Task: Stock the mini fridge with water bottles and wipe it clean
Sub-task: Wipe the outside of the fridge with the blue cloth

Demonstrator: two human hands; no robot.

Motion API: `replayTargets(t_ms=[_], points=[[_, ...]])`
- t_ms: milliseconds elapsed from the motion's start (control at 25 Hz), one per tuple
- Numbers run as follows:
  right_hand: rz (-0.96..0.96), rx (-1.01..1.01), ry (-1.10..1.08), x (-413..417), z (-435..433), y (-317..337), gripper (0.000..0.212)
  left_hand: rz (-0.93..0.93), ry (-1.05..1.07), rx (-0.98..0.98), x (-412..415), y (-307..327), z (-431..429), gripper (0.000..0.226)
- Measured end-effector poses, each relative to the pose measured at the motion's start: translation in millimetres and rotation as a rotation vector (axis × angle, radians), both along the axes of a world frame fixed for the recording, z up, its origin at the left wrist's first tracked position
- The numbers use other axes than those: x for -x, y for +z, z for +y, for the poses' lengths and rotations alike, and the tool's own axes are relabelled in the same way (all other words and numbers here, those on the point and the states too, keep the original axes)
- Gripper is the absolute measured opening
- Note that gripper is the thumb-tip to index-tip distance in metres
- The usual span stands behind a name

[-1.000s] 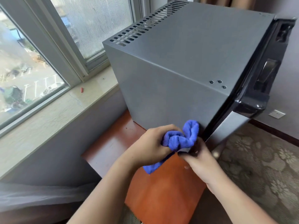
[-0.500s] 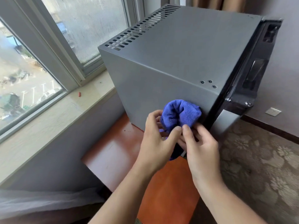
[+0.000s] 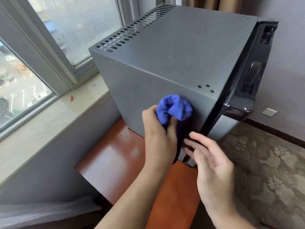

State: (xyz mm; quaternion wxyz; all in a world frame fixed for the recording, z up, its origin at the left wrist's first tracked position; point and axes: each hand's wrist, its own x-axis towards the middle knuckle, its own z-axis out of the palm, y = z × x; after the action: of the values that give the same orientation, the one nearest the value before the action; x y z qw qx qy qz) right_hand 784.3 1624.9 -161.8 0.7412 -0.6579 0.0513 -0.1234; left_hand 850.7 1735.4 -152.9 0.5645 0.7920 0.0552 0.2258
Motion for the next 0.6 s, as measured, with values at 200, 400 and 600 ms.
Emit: replayTargets(t_ms=[200,400,600], points=[[0.005,0.067,0.036,-19.6,-1.4,13.9,0.030,0.122,0.291,0.089,-65.5,11.2,84.7,0.018],[-0.004,0.117,0.000,-21.6,-8.4,13.2,0.031,0.065,0.223,0.121,-44.9,15.2,51.3,0.019],[-0.058,0.121,-0.113,-16.3,-10.1,17.9,0.035,0.006,-0.134,-0.015,14.5,10.2,-21.2,0.033]])
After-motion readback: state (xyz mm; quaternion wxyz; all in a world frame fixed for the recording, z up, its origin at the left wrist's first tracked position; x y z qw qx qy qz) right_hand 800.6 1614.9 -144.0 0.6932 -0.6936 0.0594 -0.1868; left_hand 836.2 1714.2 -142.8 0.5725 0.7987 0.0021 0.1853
